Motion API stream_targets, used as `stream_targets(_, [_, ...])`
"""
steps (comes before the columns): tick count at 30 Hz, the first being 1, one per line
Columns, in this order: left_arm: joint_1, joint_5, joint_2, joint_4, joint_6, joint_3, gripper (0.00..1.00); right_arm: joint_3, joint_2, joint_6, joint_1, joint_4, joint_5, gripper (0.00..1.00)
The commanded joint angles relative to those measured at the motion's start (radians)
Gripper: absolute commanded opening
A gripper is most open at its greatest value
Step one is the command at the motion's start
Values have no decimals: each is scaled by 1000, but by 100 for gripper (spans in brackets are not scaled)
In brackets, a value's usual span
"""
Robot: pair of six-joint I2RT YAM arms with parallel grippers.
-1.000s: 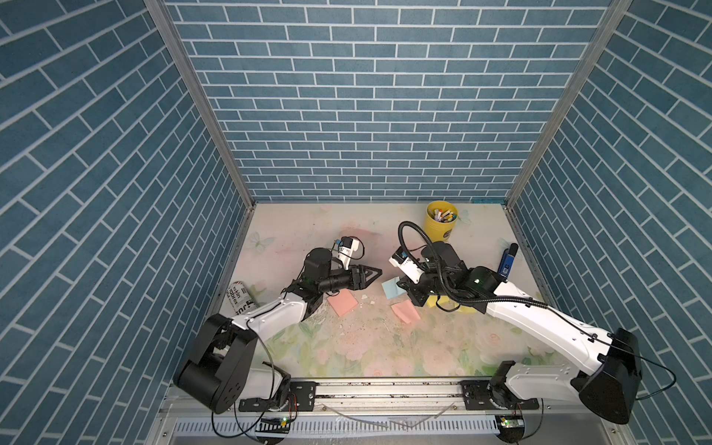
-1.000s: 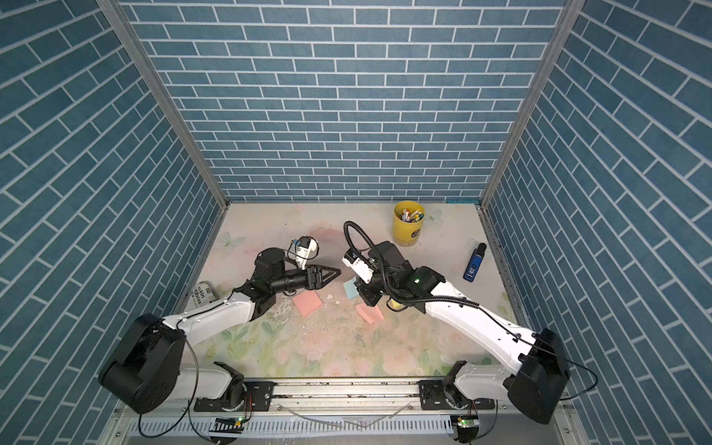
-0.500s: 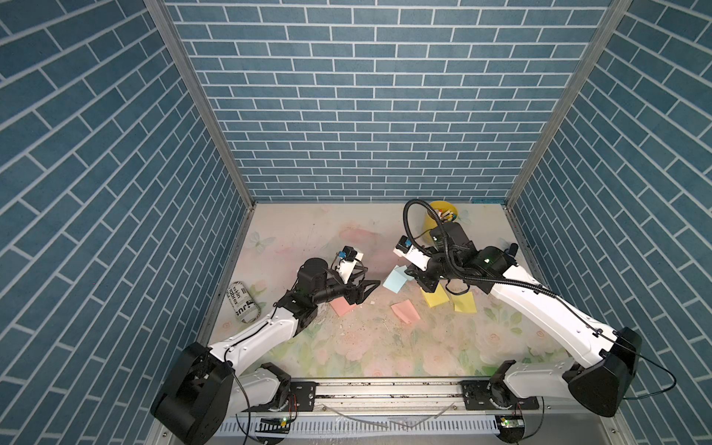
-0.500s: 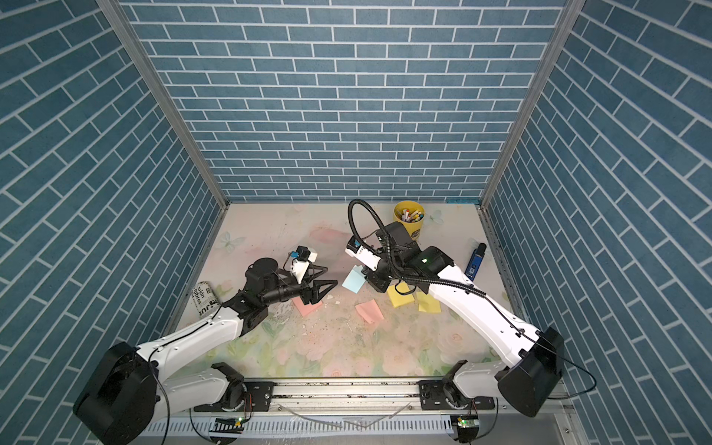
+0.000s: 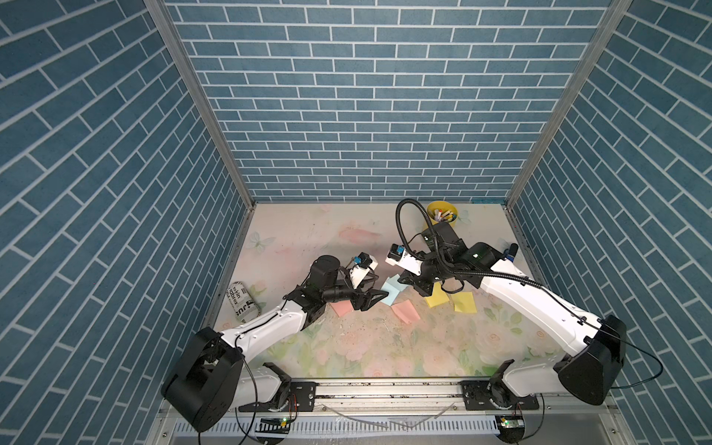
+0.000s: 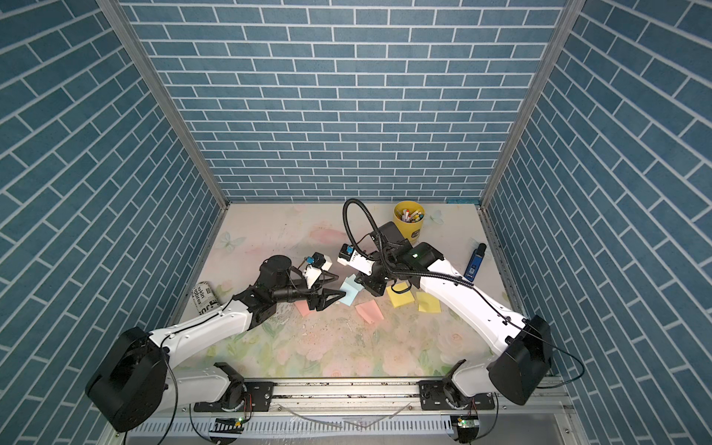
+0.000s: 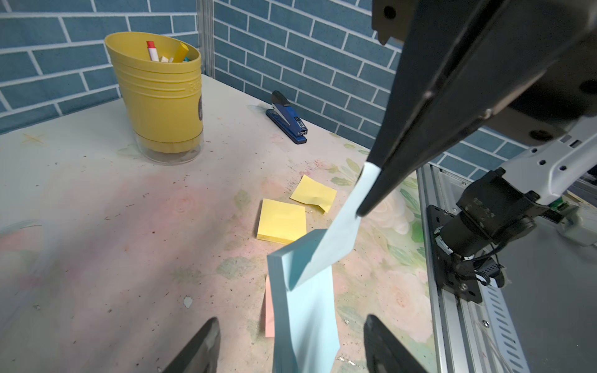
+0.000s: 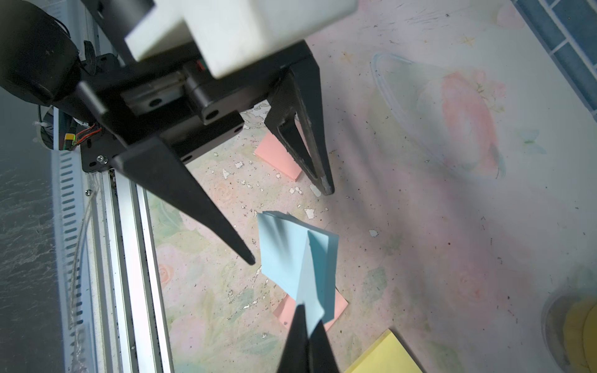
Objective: Tear off pages from different memo pads
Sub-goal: Tear off the paper from the memo pad.
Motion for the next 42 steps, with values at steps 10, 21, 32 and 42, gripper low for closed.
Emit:
stream_targets(10, [-22,127,80,79,-1,43,70,71,-6,-134,16,-68,-79,0])
stream_targets(21, [-28,150,117,123,16,41,64,86,-4,-169,19,-82,-88,0])
stream_targets(32, [-22,182,156,125,14,56,40,85,-11,-173,19,-60,-49,0])
stream_targets(42, [-12,168,190,184,-12,54,20,81,-14,-170,19,-30,-4,0])
